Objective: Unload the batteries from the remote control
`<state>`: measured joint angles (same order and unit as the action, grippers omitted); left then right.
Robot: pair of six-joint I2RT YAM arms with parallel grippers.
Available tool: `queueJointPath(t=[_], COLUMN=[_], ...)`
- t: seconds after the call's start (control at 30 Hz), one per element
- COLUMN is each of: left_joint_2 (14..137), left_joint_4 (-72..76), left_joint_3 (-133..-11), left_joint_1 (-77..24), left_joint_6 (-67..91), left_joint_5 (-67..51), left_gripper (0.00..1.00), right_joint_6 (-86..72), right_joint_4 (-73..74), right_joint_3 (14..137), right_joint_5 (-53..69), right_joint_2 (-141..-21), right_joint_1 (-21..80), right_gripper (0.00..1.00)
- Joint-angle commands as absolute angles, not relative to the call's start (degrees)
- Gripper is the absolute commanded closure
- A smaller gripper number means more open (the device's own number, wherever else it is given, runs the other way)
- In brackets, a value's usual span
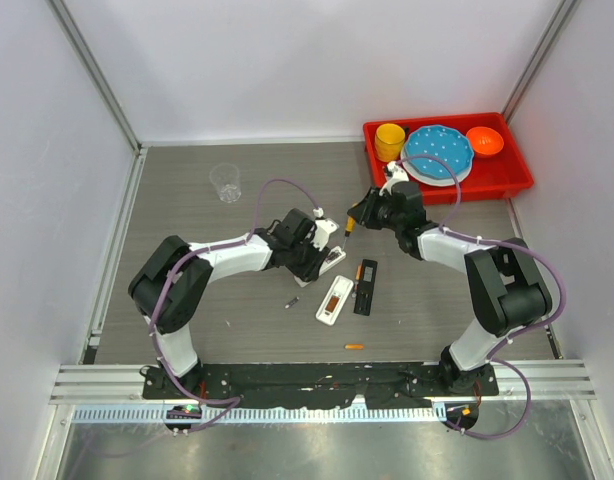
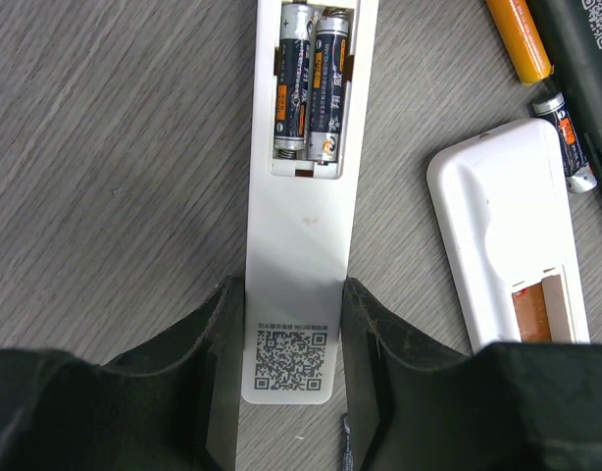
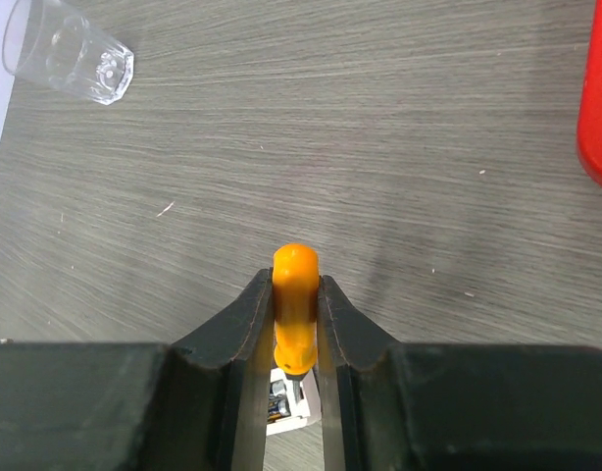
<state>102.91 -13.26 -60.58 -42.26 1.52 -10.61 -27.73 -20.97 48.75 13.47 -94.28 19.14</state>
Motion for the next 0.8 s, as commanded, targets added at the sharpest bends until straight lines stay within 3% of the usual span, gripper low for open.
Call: queueJointPath(t=[0.0, 0.77], left_joint_2=[103.53, 104.68], left_joint_4=[-18.54, -18.90], left_joint_3=[-58.80, -59.85], left_joint_1=[-42.45, -42.36], left_joint_6=[2.81, 2.72], left_joint_5=[-11.51, -12.57], left_gripper=[0.81, 0.84], right_joint_6=[-26.98, -28.65], right_joint_4=[-22.50, -24.08], right_joint_3=[47.38, 46.23], right_joint_5=[12.83, 13.97], right_joint_2=[-93.16, -94.40], right_joint_1=[19.69, 21.88], right_gripper=[0.99, 0.99])
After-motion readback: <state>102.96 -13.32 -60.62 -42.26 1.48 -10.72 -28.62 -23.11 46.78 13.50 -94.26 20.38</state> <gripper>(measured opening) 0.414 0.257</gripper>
